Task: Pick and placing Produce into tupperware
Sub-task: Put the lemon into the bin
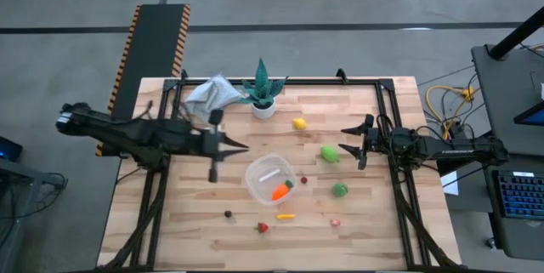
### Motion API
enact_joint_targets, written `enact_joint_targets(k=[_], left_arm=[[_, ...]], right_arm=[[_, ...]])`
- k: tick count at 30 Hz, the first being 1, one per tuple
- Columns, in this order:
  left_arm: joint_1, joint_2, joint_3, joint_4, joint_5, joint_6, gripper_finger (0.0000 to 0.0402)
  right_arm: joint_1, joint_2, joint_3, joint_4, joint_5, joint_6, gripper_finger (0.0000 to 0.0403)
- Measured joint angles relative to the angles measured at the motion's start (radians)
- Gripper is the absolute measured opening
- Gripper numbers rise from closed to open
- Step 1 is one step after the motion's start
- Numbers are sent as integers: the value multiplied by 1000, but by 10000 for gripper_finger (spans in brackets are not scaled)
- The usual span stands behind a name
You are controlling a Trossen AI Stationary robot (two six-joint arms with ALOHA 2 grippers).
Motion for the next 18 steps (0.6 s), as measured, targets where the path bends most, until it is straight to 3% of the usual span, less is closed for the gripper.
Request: enact_joint_targets(k=[5,11,14,18], left_arm=[[0,-230,-228,78,1,11,3],[0,-502,-522,291,37,-31,1],[3,-576,-627,358,101,-65,0],[63,-607,-711,409,41,-68,0]], right_arm=[[0,1,0,0,0,0,238],[0,1,0,0,0,0,239],[0,1,0,0,0,0,239],[0,1,0,2,0,0,236]])
